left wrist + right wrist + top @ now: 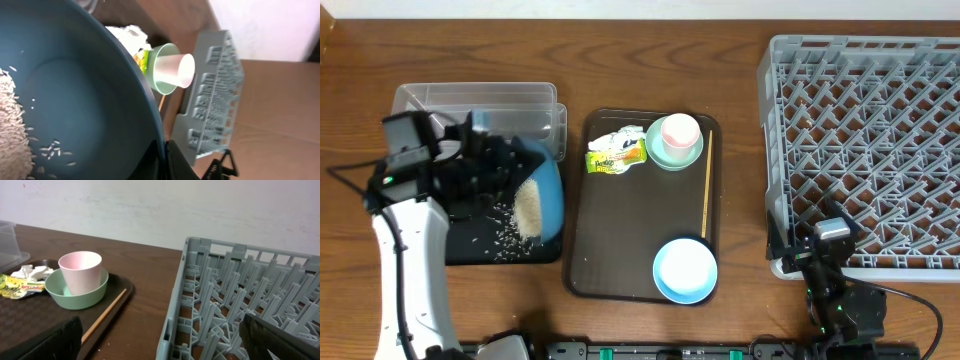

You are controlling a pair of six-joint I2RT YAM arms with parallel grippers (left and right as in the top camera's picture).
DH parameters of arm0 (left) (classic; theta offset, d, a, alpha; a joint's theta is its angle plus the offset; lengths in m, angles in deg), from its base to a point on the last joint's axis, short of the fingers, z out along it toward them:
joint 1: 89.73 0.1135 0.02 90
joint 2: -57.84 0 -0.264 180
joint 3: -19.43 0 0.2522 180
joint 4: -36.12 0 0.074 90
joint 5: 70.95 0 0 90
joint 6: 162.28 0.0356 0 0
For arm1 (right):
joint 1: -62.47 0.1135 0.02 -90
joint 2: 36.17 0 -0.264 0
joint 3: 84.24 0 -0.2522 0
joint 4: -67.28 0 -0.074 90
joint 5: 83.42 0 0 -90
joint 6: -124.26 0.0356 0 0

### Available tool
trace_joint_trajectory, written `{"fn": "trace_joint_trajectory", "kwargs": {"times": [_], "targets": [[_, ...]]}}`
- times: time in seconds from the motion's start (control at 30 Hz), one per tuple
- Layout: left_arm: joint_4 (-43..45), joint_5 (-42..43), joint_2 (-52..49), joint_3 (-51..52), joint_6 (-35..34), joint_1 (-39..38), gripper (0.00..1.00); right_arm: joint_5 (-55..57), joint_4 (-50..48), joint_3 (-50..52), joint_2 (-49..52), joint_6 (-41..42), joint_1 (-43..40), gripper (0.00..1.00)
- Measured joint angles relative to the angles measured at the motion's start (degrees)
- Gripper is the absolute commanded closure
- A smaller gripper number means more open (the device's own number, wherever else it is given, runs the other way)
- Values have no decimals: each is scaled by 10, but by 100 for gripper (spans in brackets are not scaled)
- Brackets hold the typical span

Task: Sort waste into correct bins and load items into the dishwasher rack
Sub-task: 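Carry the blue bowl left and tip rice onto the black tray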

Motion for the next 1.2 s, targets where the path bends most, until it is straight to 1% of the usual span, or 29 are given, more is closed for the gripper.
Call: {"fn": "trace_joint_trajectory", "kwargs": {"times": [0.13,0.27,0.57,0.87,1.07,1.2], "targets": [[0,84,0,21,40,71,94,0,0,0,0,0,0,1],[0,149,0,30,64,126,94,0,0,0,0,0,0,1],[-1,271,-1,61,85,184,94,0,0,0,0,0,0,1],[-2,301,-3,63,87,250,94,0,0,0,0,0,0,1],[-23,303,-3,64,93,257,94,0,0,0,0,0,0,1],[-17,303,-4,65,98,257,94,0,0,0,0,0,0,1]]}}
